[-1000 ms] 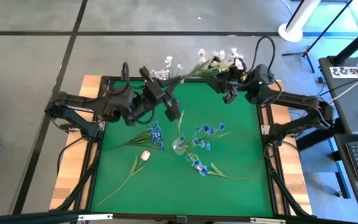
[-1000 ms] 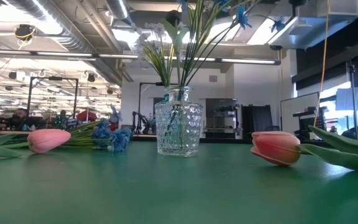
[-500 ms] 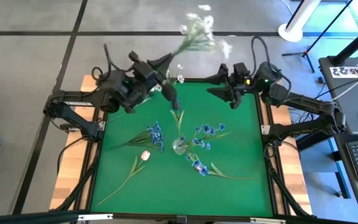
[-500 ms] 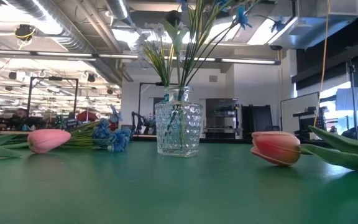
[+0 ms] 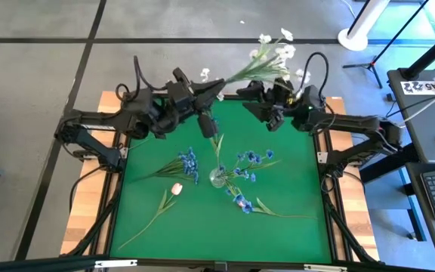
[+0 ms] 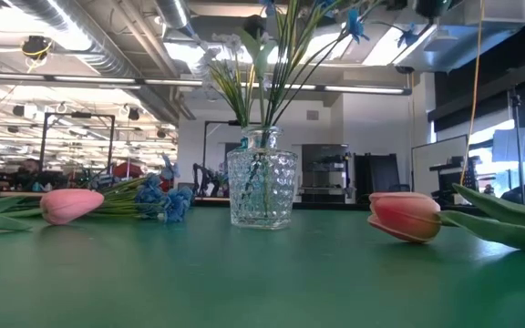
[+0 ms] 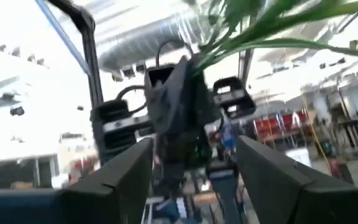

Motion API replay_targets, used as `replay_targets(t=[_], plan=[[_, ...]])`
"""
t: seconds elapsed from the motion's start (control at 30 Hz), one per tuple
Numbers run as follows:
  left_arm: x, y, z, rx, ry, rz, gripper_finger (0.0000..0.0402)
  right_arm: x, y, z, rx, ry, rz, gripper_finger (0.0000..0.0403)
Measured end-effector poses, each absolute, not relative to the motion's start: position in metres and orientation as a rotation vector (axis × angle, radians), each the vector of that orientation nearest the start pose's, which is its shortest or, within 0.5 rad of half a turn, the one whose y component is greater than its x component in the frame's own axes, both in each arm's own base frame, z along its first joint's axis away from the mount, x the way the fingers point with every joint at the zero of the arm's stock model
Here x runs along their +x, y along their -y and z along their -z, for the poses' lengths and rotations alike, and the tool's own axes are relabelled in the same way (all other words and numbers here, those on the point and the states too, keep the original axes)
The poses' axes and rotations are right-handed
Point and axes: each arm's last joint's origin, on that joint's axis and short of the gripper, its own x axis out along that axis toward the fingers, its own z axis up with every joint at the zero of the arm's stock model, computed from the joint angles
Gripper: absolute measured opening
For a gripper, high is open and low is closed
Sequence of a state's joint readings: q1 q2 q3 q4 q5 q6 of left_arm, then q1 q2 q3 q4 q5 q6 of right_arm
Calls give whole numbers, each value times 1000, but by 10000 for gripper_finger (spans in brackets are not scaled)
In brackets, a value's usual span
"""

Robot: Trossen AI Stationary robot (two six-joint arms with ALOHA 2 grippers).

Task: Sort flowers into vase by color
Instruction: Put the white flowers into the blue vase

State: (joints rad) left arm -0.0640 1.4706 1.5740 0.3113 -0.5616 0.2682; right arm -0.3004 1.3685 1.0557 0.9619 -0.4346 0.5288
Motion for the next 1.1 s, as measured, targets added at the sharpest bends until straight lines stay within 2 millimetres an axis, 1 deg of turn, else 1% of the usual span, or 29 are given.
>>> replay_targets(t=[0.1, 0.2, 0.37, 0.53, 0.6, 0.67, 0.73, 0.9, 0.93, 0.97, 1.1], plan=[[321, 6, -485, 113, 331, -499, 8, 291, 79, -396, 286, 606, -253, 230], [325, 8, -480, 107, 308, -485, 8, 295, 80, -393, 265, 655, -264, 230], [338, 9, -469, 105, 270, -486, 8, 293, 79, -394, 209, 733, -285, 230], [349, 10, -459, 92, 242, -482, 8, 291, 79, -396, 199, 761, -286, 229], [352, 10, -456, 93, 235, -482, 8, 291, 79, -396, 201, 761, -284, 219], [352, 10, -455, 95, 226, -481, 8, 292, 79, -395, 202, 755, -285, 196], [352, 10, -455, 93, 223, -482, 8, 292, 79, -395, 201, 747, -291, 160], [352, 13, -453, 82, 202, -508, 8, 292, 78, -395, 189, 735, -315, 33], [352, 14, -452, 88, 191, -518, 9, 292, 78, -395, 184, 731, -323, 19], [352, 15, -451, 100, 176, -527, 13, 293, 78, -394, 183, 727, -326, 15], [351, 22, -448, 127, 128, -590, 48, 292, 78, -395, 187, 718, -321, 23]])
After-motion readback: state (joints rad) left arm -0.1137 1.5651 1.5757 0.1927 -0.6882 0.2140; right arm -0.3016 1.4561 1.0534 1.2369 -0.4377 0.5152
